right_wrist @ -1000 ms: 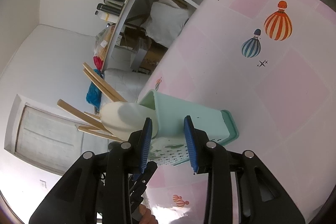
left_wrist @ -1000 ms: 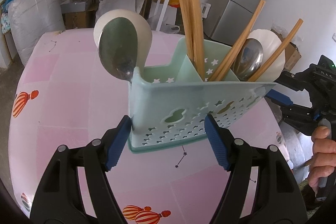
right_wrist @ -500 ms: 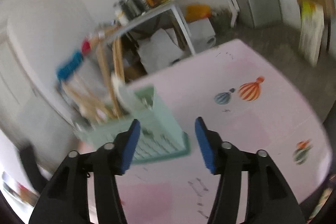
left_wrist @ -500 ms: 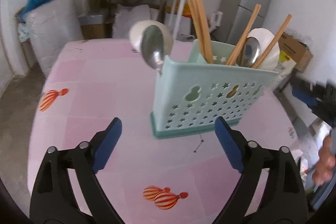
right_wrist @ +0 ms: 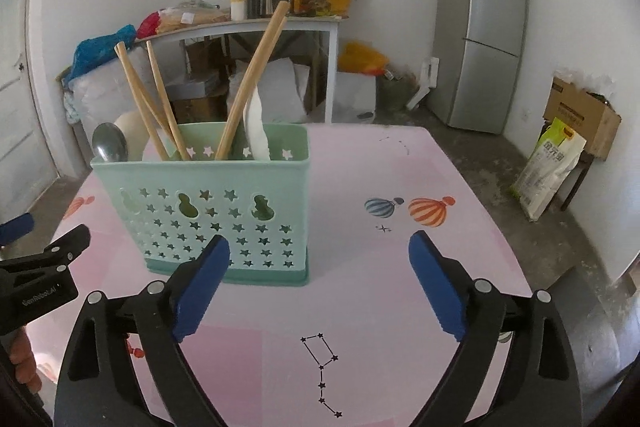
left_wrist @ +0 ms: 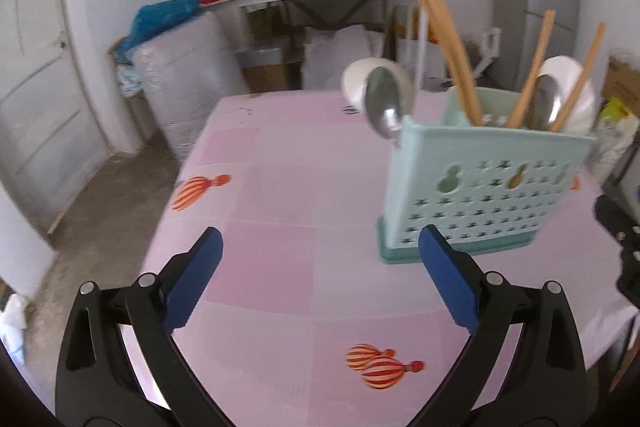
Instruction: Organize utensils
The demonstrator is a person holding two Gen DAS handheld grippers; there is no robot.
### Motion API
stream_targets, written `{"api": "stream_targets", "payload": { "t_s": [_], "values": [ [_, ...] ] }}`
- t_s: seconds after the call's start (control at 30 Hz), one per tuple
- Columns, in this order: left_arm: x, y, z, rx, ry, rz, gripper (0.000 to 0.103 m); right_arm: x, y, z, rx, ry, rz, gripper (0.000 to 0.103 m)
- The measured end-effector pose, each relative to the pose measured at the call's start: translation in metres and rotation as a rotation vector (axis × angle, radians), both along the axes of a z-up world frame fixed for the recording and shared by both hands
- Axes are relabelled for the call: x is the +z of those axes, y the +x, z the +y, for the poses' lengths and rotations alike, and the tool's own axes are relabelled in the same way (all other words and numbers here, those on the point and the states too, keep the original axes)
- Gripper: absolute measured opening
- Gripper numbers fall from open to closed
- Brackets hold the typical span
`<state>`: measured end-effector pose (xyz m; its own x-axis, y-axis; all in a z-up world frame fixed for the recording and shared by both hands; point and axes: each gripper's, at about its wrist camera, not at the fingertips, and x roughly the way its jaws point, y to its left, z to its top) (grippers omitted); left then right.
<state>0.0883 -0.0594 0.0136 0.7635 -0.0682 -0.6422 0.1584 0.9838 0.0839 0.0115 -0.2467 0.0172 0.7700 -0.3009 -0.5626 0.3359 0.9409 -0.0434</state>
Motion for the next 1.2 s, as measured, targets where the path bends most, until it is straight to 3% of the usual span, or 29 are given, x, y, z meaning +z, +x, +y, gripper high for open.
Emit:
{"api": "stream_targets", "payload": {
  "t_s": [0.33,0.6,1.2],
  "values": [
    [0.008,-0.002,0.009,0.106,0.142,-0.040,0.094,-0.004,0.002,-0.003,-0.046,-0.004,0.023,0.091],
    [0.018,-0.004,0.029,0.187,0.074,-0.050,0.094,-0.003,0.001,-0.009,-0.065,0.007,0.019,0.091],
    [0.016,-0.002,0.030,0.210,0.064,-0.029,0.094,-0.003,0.001,-0.009,-0.067,0.019,0.018,0.091]
  ]
}}
